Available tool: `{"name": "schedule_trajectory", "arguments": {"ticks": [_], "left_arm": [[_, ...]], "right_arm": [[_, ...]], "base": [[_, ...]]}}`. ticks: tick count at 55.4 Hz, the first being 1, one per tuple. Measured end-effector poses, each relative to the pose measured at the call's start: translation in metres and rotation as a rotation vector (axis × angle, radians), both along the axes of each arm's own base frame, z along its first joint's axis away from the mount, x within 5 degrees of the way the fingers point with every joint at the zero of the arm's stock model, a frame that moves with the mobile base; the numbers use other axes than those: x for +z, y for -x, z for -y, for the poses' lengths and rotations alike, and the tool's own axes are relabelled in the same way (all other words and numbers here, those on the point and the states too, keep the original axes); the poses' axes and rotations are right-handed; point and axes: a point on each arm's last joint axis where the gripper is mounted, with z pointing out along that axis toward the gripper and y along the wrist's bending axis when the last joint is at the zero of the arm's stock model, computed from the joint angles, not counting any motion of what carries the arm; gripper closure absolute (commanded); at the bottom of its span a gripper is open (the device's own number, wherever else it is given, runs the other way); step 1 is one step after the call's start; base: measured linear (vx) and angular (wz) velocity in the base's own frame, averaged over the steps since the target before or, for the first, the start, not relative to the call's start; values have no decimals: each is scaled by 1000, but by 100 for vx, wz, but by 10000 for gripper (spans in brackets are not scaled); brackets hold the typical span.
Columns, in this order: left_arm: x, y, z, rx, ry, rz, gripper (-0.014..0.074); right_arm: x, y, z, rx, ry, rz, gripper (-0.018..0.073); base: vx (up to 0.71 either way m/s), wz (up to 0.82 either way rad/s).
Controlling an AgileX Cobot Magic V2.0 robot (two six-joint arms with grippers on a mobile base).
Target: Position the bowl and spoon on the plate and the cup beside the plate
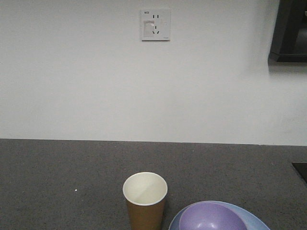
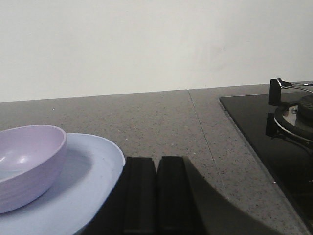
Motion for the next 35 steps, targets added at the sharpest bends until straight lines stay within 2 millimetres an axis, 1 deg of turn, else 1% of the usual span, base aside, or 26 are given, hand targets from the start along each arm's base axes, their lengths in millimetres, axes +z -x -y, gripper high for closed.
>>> {"name": "schedule_trajectory", "arguments": {"ticks": [35], "left_arm": [[0, 0, 0, 2, 0, 0, 599]], "right_arm": [[0, 0, 0, -3, -6, 3, 565]], "base": [[0, 0]]}}
